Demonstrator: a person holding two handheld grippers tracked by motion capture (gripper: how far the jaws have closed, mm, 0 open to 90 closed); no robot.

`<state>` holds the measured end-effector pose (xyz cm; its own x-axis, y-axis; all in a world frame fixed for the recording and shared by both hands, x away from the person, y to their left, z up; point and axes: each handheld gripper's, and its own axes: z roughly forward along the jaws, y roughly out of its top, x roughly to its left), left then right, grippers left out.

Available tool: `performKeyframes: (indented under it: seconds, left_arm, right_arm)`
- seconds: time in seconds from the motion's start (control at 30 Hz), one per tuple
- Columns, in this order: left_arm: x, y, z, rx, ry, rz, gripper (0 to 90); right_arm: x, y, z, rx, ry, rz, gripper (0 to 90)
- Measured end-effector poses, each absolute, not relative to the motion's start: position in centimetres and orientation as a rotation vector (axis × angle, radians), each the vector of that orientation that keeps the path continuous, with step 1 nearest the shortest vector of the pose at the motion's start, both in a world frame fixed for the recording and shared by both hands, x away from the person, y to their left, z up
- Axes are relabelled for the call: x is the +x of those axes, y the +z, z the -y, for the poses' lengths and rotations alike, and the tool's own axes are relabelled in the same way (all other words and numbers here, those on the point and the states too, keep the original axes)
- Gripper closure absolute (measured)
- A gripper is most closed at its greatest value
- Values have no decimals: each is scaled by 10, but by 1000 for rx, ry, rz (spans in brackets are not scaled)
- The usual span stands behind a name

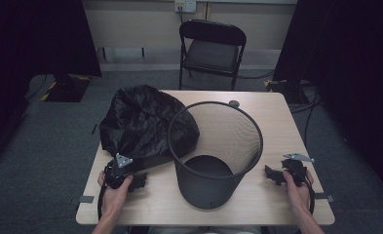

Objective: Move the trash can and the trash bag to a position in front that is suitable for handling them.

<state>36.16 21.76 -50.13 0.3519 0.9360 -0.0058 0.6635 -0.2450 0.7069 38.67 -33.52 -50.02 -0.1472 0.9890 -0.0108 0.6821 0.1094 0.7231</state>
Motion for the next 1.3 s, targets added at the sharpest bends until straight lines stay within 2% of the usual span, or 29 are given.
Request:
performKeyframes:
  seconds: [0.07, 0.1, 0.17, 0.37, 0.53, 0.6, 0.87, 1.13, 1.3]
  left_arm:
    - [358, -499, -216, 2007, 559, -1386, 82]
    - [356, -497, -215, 2007, 559, -1392, 158]
    - [352, -495, -214, 2010, 544, -1386, 154]
    - [337, -485, -214, 2026, 527, -1368, 156]
    - [323, -476, -218, 1956, 418, -1272, 179]
    - [321, -473, -215, 1953, 411, -1253, 181]
    - [309, -448, -183, 1906, 496, -1065, 169]
    - [327, -427, -170, 1839, 511, -1027, 163]
    - [345, -425, -157, 1786, 535, -1045, 164]
  right_arm:
    - [386, -500, 335, 1620, 797, -1890, 62]
    - [385, -500, 335, 1597, 807, -1909, 78]
    - [382, -499, 334, 1587, 815, -1917, 111]
    - [379, -494, 329, 1544, 826, -1973, 125]
    - [374, -481, 322, 1474, 910, -1965, 124]
    - [373, -478, 321, 1462, 927, -1960, 124]
    - [361, -460, 315, 1363, 1112, -1982, 122]
    - [354, -432, 307, 1253, 1236, -1926, 119]
    - [352, -427, 291, 1187, 1238, -1883, 118]
